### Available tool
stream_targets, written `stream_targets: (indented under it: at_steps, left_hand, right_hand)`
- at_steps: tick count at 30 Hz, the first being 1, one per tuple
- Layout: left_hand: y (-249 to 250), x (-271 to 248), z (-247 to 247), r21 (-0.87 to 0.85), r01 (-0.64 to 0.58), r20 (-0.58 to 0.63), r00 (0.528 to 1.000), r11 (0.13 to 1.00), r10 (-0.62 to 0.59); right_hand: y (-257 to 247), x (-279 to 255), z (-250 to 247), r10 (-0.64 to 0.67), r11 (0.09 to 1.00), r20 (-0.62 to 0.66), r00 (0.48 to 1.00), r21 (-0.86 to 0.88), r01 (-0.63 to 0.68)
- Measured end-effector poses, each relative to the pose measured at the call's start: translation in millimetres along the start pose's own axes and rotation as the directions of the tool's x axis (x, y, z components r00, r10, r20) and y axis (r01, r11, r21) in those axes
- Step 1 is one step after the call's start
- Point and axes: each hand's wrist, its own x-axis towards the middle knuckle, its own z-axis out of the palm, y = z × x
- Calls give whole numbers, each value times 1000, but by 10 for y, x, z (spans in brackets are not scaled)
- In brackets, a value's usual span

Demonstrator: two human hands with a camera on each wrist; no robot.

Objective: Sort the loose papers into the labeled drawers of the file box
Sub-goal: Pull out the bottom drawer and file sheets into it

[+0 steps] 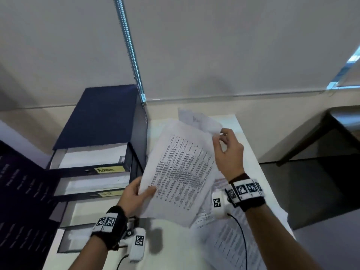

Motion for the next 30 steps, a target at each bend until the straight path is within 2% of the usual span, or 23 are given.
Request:
stream_targets:
  at_steps: [2,5,8,10,13,15,18,21,23,24,26,28,30]
  left_hand:
    - [66,-78,-51,35,-59,35,998,998,58]
    - [326,-172,-77,45,-161,-13,987,986,162]
    - [683,-255,-117,-66,-303,-20,953,951,303]
    - [839,-328,-180,-177,-348,21,934,920,357]
    - [911,-446,-320,-252,-319,66,936,914,345]
    - [883,-528,-420,-236,-334,73,931,913,359]
    - [854,-669,-557,-164,-333,-52,943,929,328]
    - [763,-831,-768,-73,-333,-125,938,940,323]
    - [620,-896,-953,-53,-291,-178,944,955,278]
    - [544,-929,-1064,-42,-259,-241,940,965,242]
    - [431,-984,-1291,-33,-233,-431,881,972,197]
    - [406,-1040,-1561,-4,-259,-602,772,966,205]
    - [443,-1083,-1779,38,-316,-687,681,948,254]
  right_hand:
    - [-414,160,-76,-61,998,92,994,28,59]
    - [-990,263,-131,-112,987,268,957,143,75]
    - [-1469,202,-107,-146,953,359,922,300,35]
    - [-1719,107,-60,-159,918,418,894,396,-22]
    - [-1972,-45,32,-156,861,494,855,493,-127]
    - [-2020,-101,102,-151,841,549,822,509,-186]
    - [-2023,-152,223,-123,815,599,791,516,-264]
    - [-2017,-149,330,-52,806,555,830,514,-293]
    - [-2027,-119,355,-48,824,448,893,523,-218]
    - [-2039,-97,352,-63,826,393,917,536,-173]
    - [-2102,-48,277,-99,820,329,939,561,-110]
    - [-2195,-15,192,-139,850,304,942,525,-44]
    - [-2320,-41,138,-185,858,360,915,513,-29]
